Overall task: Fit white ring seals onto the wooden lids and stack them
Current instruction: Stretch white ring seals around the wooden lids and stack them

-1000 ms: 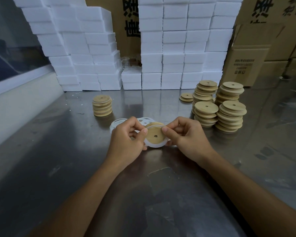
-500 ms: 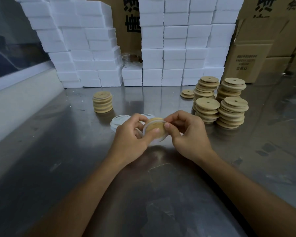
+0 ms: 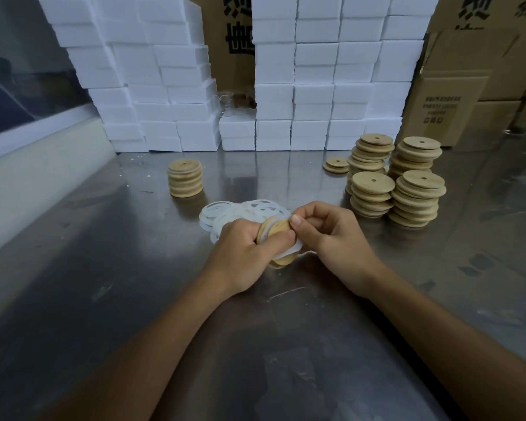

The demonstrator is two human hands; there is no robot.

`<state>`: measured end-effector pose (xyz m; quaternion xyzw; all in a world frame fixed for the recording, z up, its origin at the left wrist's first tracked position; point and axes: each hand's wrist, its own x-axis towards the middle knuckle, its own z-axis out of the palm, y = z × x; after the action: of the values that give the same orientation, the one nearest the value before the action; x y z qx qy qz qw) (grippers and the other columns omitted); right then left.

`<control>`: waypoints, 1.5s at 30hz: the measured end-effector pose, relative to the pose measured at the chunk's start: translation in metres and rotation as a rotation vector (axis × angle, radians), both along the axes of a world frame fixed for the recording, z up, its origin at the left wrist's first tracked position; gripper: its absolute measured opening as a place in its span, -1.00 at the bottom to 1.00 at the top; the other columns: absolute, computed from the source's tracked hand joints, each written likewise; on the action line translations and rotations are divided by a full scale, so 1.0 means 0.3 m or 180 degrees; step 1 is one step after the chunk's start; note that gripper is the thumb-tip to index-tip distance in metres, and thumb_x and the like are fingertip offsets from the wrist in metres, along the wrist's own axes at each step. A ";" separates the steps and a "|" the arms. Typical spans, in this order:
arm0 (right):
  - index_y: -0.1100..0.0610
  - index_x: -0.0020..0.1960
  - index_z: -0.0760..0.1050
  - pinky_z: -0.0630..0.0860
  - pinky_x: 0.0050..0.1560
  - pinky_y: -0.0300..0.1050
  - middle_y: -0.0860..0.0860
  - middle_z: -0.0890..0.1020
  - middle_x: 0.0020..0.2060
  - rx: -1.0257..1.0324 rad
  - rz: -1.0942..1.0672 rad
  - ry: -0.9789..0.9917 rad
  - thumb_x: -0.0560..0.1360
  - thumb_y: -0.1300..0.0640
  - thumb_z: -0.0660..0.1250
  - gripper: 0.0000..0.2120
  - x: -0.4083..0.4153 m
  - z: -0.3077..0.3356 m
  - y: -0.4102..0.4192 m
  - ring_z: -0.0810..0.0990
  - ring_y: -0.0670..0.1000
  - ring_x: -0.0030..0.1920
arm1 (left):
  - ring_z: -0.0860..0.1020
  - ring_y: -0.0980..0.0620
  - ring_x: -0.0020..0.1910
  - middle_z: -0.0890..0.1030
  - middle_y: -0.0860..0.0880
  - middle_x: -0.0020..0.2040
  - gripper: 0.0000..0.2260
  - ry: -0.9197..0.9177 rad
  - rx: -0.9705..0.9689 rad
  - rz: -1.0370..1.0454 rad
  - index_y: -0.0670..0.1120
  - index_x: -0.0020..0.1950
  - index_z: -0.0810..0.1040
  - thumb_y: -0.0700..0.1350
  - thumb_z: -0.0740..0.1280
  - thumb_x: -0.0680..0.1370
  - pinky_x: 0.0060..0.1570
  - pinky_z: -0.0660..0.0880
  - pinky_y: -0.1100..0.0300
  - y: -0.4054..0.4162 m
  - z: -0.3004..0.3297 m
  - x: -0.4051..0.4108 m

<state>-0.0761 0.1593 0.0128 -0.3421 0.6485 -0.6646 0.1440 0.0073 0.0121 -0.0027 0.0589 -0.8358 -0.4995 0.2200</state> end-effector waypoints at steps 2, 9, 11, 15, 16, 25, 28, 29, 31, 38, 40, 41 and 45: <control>0.31 -0.05 0.54 0.53 -0.31 -0.27 0.06 0.63 -0.37 0.0025 0.0079 -0.0186 0.58 0.31 0.29 -0.92 -0.003 0.002 -0.001 0.58 -0.10 -0.35 | 0.66 -0.09 -0.11 0.71 -0.13 -0.18 -0.63 0.0055 0.0075 0.0033 -0.18 -0.16 0.70 0.14 0.37 0.42 -0.02 0.56 -0.17 -0.003 -0.003 -0.003; 0.27 -0.12 0.57 0.66 -0.11 -0.03 0.11 0.66 -0.31 0.0131 0.0324 -0.0776 0.55 0.35 0.30 -0.90 -0.030 0.016 0.022 0.65 0.03 -0.23 | 0.62 -0.21 -0.17 0.66 -0.26 -0.21 -0.45 0.0289 -0.0192 0.0051 -0.26 -0.18 0.66 0.27 0.30 0.40 -0.14 0.53 -0.20 -0.002 -0.010 -0.001; 0.26 -0.14 0.57 0.66 -0.06 0.01 0.14 0.67 -0.28 0.0158 0.0351 -0.0844 0.54 0.36 0.30 -0.88 -0.033 0.018 0.026 0.66 0.07 -0.20 | 0.62 -0.21 -0.18 0.66 -0.25 -0.23 -0.44 0.0314 -0.0219 0.0082 -0.26 -0.20 0.65 0.28 0.30 0.40 -0.15 0.53 -0.20 0.000 -0.011 -0.001; 0.28 -0.11 0.58 0.66 -0.04 0.00 0.20 0.68 -0.21 0.0159 0.0354 -0.0986 0.55 0.32 0.30 -0.89 -0.031 0.023 0.027 0.68 0.11 -0.15 | 0.63 -0.14 -0.20 0.67 -0.17 -0.24 -0.50 0.0427 -0.0145 0.0112 -0.20 -0.21 0.67 0.25 0.30 0.42 -0.14 0.54 -0.16 0.005 -0.008 -0.001; 0.29 -0.10 0.58 0.66 -0.04 0.01 0.21 0.68 -0.19 0.0152 0.0348 -0.1016 0.56 0.30 0.30 -0.90 -0.029 0.024 0.025 0.68 0.12 -0.14 | 0.62 -0.15 -0.21 0.67 -0.19 -0.25 -0.50 0.0473 -0.0163 0.0140 -0.21 -0.21 0.67 0.25 0.30 0.43 -0.15 0.54 -0.16 0.005 -0.008 -0.001; 0.25 -0.17 0.54 0.68 -0.13 -0.01 0.19 0.69 -0.22 -0.0087 0.0371 -0.1348 0.60 0.31 0.24 -0.80 -0.012 0.028 0.012 0.71 0.14 -0.16 | 0.43 -0.15 -0.44 0.46 -0.15 -0.49 -0.48 0.1114 -0.0527 0.0610 -0.25 -0.44 0.46 0.15 0.29 0.51 -0.34 0.42 -0.10 0.035 -0.001 -0.015; 0.25 -0.20 0.57 0.67 -0.17 -0.05 0.17 0.70 -0.24 -0.0143 0.0401 -0.1481 0.59 0.33 0.24 -0.77 -0.016 0.030 0.012 0.72 0.11 -0.16 | 0.47 -0.17 -0.41 0.50 -0.19 -0.46 -0.46 0.1165 -0.0541 0.0654 -0.30 -0.40 0.52 0.16 0.27 0.53 -0.31 0.43 -0.09 0.039 -0.002 -0.019; 0.25 -0.19 0.57 0.67 -0.18 -0.06 0.18 0.70 -0.23 -0.0164 0.0397 -0.1507 0.59 0.32 0.25 -0.79 -0.016 0.030 0.010 0.72 0.11 -0.14 | 0.47 -0.17 -0.40 0.51 -0.20 -0.45 -0.45 0.1177 -0.0535 0.0669 -0.31 -0.39 0.52 0.16 0.27 0.53 -0.30 0.44 -0.08 0.039 -0.002 -0.019; 0.27 -0.14 0.57 0.66 -0.14 -0.05 0.23 0.70 -0.16 -0.0238 0.0381 -0.1549 0.58 0.29 0.27 -0.83 -0.013 0.028 0.004 0.72 0.15 -0.09 | 0.47 -0.14 -0.40 0.50 -0.21 -0.45 -0.45 0.1196 -0.0543 0.0709 -0.32 -0.38 0.52 0.16 0.26 0.53 -0.30 0.43 -0.06 0.038 -0.003 -0.017; 0.31 0.12 0.55 0.64 -0.11 -0.07 0.20 0.71 -0.02 -0.0502 0.0474 -0.1988 0.66 0.16 0.16 -0.73 0.028 0.001 -0.027 0.71 0.11 -0.02 | 0.43 -0.01 -0.47 0.45 -0.05 -0.52 -0.51 0.1325 -0.0725 0.0764 -0.22 -0.44 0.47 0.11 0.32 0.54 -0.40 0.43 0.12 0.035 -0.013 -0.025; 0.28 0.00 0.53 0.62 -0.21 -0.12 0.14 0.70 -0.18 -0.0461 -0.0020 -0.1326 0.65 0.20 0.20 -0.81 0.039 -0.005 -0.030 0.71 0.04 -0.16 | 0.47 0.05 -0.48 0.49 0.01 -0.51 -0.55 0.1153 -0.0669 0.0672 -0.18 -0.42 0.51 0.14 0.34 0.49 -0.42 0.44 0.20 0.034 -0.020 -0.023; 0.26 -0.05 0.52 0.60 -0.24 -0.15 0.10 0.67 -0.26 -0.0375 -0.0286 -0.0683 0.63 0.25 0.23 -0.86 0.039 -0.007 -0.025 0.67 -0.01 -0.23 | 0.52 0.06 -0.44 0.54 0.00 -0.46 -0.59 0.0963 -0.0560 0.0536 -0.16 -0.37 0.57 0.16 0.33 0.47 -0.39 0.50 0.16 0.034 -0.021 -0.020; 0.24 -0.09 0.50 0.52 -0.26 -0.18 -0.01 0.59 -0.29 0.0023 -0.0547 0.1376 0.56 0.36 0.28 -0.91 0.036 0.008 -0.007 0.57 -0.10 -0.27 | 0.64 -0.01 -0.21 0.67 -0.07 -0.23 -0.64 0.0314 -0.0214 0.0048 -0.09 -0.10 0.65 0.18 0.31 0.43 -0.14 0.59 -0.08 0.039 -0.014 -0.011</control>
<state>-0.0654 0.1571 0.0152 -0.4195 0.6934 -0.5834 -0.0541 0.0040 0.0238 -0.0069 0.0331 -0.8398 -0.4717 0.2667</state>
